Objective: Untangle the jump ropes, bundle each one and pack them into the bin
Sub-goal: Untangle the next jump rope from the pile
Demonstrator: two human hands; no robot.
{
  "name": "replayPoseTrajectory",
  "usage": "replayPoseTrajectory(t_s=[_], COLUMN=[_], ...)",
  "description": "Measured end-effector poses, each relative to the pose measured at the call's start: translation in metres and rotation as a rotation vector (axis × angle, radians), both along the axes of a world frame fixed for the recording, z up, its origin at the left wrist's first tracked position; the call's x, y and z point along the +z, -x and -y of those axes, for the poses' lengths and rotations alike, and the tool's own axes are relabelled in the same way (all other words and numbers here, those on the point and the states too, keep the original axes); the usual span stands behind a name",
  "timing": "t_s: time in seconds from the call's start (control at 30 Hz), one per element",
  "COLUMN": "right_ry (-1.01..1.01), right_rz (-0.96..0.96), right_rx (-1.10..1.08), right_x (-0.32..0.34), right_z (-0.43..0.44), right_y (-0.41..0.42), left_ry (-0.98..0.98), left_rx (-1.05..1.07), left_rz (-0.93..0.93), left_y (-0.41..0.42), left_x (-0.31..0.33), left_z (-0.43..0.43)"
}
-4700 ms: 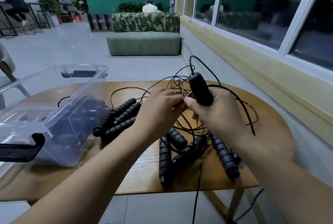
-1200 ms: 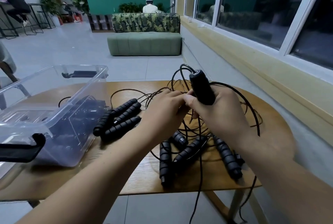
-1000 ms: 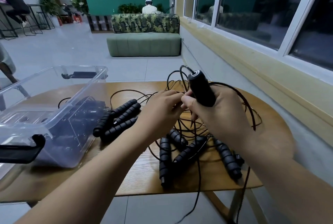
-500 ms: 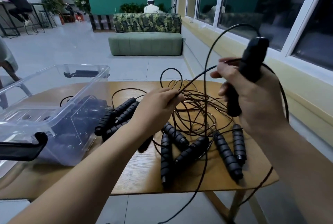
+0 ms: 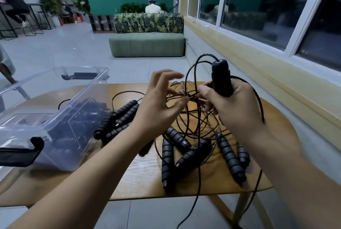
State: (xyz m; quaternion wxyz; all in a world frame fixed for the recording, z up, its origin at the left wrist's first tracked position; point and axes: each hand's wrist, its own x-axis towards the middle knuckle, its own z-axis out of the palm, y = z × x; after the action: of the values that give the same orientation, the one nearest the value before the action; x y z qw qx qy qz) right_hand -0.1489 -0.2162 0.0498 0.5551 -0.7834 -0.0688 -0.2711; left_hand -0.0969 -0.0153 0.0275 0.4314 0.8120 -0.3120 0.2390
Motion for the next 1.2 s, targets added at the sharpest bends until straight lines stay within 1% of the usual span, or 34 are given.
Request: replayPoseTrajectory(t_s=[0.07,0.2,0.23,0.33,0.37,0.4,0.43,0.53,0.6,0.67,0.73,0.87,0.93,1.03,1.2], right_ry=[-0.058,-0.067,-0.066,-0.068,-0.079,-0.095,-0.116,-0.202,-0.23,-0.218,-0.178,-0.042,0.008,0.027,-0.01], right_rz=[-0.014,-0.013,-0.012,-0.002,0.0,-0.002,-0.008,-0.045,-0.063,-0.063,-0.057,-0.033,-0.024,-0.013,0.017], right_rx=[0.017,0.038,0.035,0.02,0.014,0.012,0.013,0.028,0.037,0.059,0.092,0.13,0.128,0.124,0.095], right_x=[0.001,0.001,0.001,0.001,0.002,0.002,0.002,0.003,0.003,0.004,0.005,0.005,0.005,0.006,0.007], right_z=[0.004,0.01,0.011,0.013,0.014,0.015,0.015,0.015,0.015,0.015,0.014,0.008,0.006,0.007,0.012], right_y=[-0.003,-0.005,-0.005,-0.006,-0.006,-0.006,-0.007,-0.008,-0.007,-0.006,-0.003,0.002,0.004,0.006,0.005], left_ry=[0.09,0.176,0.194,0.295,0.335,0.34,0.301,0.052,-0.069,-0.129,-0.143,-0.13,-0.072,0.017,-0.031], left_rx=[0.051,0.008,0.046,0.269,0.294,0.276,0.226,0.075,0.111,0.226,0.29,0.267,0.212,0.145,0.193], left_rz=[-0.022,-0.215,-0.199,0.015,0.083,0.136,0.165,0.145,0.142,0.215,0.259,0.218,0.149,0.045,-0.005], left_y=[-0.001,-0.004,-0.004,-0.002,0.0,0.003,0.007,0.017,0.019,0.02,0.02,0.023,0.024,0.021,0.015], left_x=[0.001,-0.001,-0.001,0.003,0.006,0.01,0.013,0.015,0.012,0.011,0.013,0.011,0.007,0.006,0.006], left_z=[-0.003,-0.005,-0.005,-0.005,-0.006,-0.007,-0.007,-0.002,0.005,0.009,0.012,0.022,0.027,0.028,0.021])
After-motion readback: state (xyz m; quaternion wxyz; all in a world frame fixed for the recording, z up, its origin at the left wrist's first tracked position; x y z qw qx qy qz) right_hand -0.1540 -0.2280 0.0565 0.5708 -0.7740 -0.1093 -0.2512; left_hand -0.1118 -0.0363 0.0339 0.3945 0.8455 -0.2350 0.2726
